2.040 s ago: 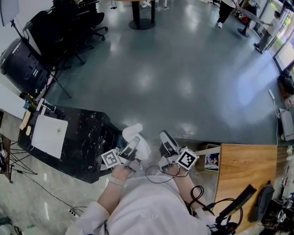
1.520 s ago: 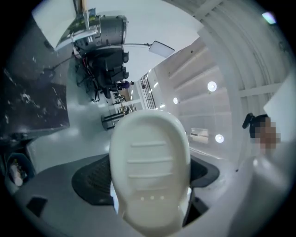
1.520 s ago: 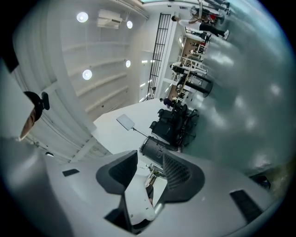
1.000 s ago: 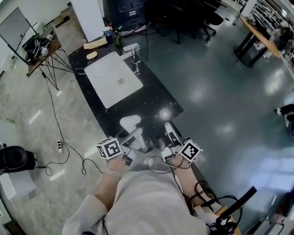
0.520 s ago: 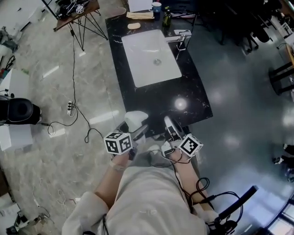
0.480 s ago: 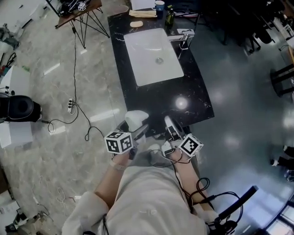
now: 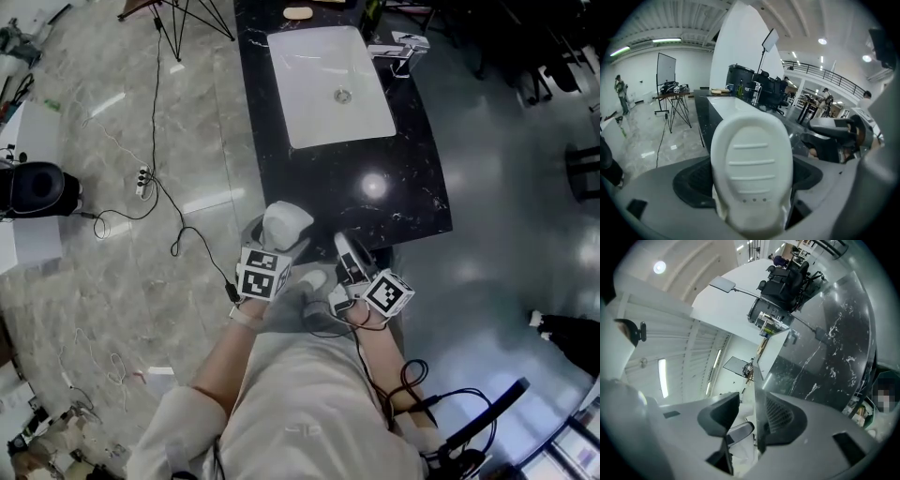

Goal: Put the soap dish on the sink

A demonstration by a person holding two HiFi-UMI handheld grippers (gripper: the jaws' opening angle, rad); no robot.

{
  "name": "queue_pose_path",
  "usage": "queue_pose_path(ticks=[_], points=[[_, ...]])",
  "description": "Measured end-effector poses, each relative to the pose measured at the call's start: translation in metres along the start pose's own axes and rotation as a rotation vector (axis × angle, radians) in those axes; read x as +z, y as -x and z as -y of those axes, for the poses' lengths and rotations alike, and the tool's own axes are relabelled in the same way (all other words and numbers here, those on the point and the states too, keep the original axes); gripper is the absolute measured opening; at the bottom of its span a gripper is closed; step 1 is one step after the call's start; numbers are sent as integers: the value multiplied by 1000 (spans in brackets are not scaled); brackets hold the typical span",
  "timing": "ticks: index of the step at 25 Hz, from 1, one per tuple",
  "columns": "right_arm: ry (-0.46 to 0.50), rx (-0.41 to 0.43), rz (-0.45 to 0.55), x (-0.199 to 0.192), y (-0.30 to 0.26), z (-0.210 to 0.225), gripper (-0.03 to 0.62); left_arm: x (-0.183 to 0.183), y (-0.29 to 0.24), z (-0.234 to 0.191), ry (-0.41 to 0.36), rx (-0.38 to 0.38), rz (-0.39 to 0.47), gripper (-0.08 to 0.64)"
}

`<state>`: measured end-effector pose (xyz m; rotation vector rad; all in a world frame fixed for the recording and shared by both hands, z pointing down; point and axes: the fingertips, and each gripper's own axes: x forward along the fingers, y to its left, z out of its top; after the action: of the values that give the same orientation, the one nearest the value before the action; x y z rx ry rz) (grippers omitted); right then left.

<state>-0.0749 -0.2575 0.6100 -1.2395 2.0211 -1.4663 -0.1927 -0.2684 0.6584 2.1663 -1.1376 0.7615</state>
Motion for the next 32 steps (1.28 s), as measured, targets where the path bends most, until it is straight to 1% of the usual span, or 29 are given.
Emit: queue_pose_path(ticks=[5,9,12,15,19,20,24,27,30,32], points=[[8,-18,2,-2,1,8,169,-8,-17,-6,-118,41,-29,471],[18,-30,1,-2,-1,14,169,-5,-23,-3,-175,62,-47,471],[37,-36,-3,-2,-3,16,169,-6,-29,1,-225,57,-93,471],[86,-49,-9,-4,-6,18,169,-11,-37,6,-290,45,-159,471],[176,-70,-21,-4,-10,19,169,-14,-49,9,-415,79,-217,472],[198,-78,-23,-4,-11,20,169,-15,-52,10,-435,83,-224,472],[292,-113,-27,-2,-12,25,170,-15,-54,11,-450,81,-225,472],[343,-147,-37,-1,-12,29,169,-15,-54,12,-459,68,-234,472],[408,-188,-62,1,-13,35,169,-14,-56,13,-484,49,-237,472],[460,-211,-73,3,-13,36,169,-12,-57,13,-507,49,-221,474]])
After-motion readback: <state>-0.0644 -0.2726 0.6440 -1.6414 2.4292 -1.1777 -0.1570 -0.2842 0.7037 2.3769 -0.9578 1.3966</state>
